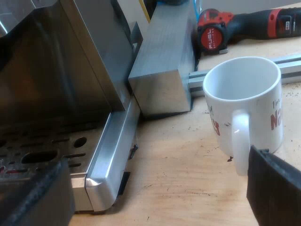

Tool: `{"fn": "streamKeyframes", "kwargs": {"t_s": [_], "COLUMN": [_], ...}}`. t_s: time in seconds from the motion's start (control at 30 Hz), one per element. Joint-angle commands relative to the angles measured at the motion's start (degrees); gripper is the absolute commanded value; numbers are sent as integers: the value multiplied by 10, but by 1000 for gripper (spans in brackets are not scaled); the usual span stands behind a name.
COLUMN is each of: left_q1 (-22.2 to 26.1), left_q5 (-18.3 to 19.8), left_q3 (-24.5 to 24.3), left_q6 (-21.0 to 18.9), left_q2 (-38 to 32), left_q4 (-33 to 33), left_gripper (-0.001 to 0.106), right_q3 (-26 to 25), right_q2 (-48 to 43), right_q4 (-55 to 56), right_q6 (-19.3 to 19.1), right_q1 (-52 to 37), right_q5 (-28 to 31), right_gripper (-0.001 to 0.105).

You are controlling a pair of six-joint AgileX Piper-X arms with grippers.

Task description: Place mug into machine

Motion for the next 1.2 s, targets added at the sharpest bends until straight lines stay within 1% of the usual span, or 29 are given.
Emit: {"fn": "streamKeyframes", "kwargs": {"t_s": [0.03, 0.13, 0.2, 0.23, 0.3, 0.33, 0.37, 0.4, 0.43, 0.47, 0.53, 0.57, 0.6, 0.63, 0.67, 0.7, 0.77, 0.8, 0.9, 0.93, 1.0, 1.03, 1.1, 1.13, 1.2], "left_q1": [-3, -3, -3, -4, -5, -10, -43, -56, -60, -75, -92, -107, -120, -129, -147, -156, -179, -203, -227, -236, -246, -250, -252, -253, -253], "left_q5": [-2, -2, 0, 3, 7, 14, 62, 74, 77, 79, 87, 107, 139, 149, 178, 187, 192, 192, 192, 192, 192, 192, 192, 192, 202], "left_q3": [-2, -2, -2, -2, -2, -2, -2, -2, -2, -2, -2, -2, -2, -2, 2, 3, 7, 13, 28, 36, 51, 62, 78, 103, 125], "left_q6": [3, 3, 3, 3, 3, 3, 21, 38, 44, 59, 63, 63, 63, 63, 65, 65, 67, 81, 96, 96, 96, 96, 96, 96, 93], "left_q2": [-4, -4, -4, -4, -4, -4, -4, -4, -4, -4, -4, -4, -4, -4, -4, -4, -4, -4, -4, -4, -4, -4, -4, -4, -3], "left_q4": [-14, -14, -14, -14, -14, -14, -14, -14, -14, -14, -14, -14, -14, -14, -16, -20, -20, -25, -36, -45, -65, -86, -107, -156, -194], "left_gripper": [87, 87, 87, 87, 87, 87, 87, 87, 87, 87, 87, 87, 87, 87, 87, 87, 87, 87, 87, 87, 87, 87, 87, 87, 87], "right_q3": [-4, -4, -4, -4, -4, -4, -6, -8, -10, -15, -23, -33, -42, -50, -59, -65, -76, -83, -86, -87, -87, -87, -87, -87, -83], "right_q2": [-25, -25, -25, -25, -25, -25, -25, -25, -25, -25, -25, -25, -25, -25, -25, -25, -25, -25, -25, -25, -25, -25, -25, -25, -25], "right_q4": [0, 0, 0, 0, 0, 0, 0, 0, 0, 0, 4, 18, 39, 59, 84, 98, 122, 133, 134, 134, 144, 149, 165, 176, 178], "right_q6": [-4, -2, 9, 62, 83, 86, 86, 86, 85, 79, 66, 51, 31, 18, -8, -27, -42, -44, -45, -62, -79, -86, -103, -112, -118], "right_q1": [-3, -3, -3, -3, -3, -3, -3, -3, -3, -3, -3, -3, -3, -3, -3, -3, -3, -3, -3, -3, -3, -3, -3, -3, -3], "right_q5": [0, 0, 0, 0, 0, -5, -7, -7, -7, -7, -7, -7, -4, -4, 0, 2, 16, 29, 30, 30, 46, 52, 65, 74, 74], "right_gripper": [77, 77, 77, 77, 77, 77, 77, 77, 77, 77, 77, 77, 77, 77, 77, 77, 77, 77, 77, 77, 77, 77, 77, 77, 77]}}
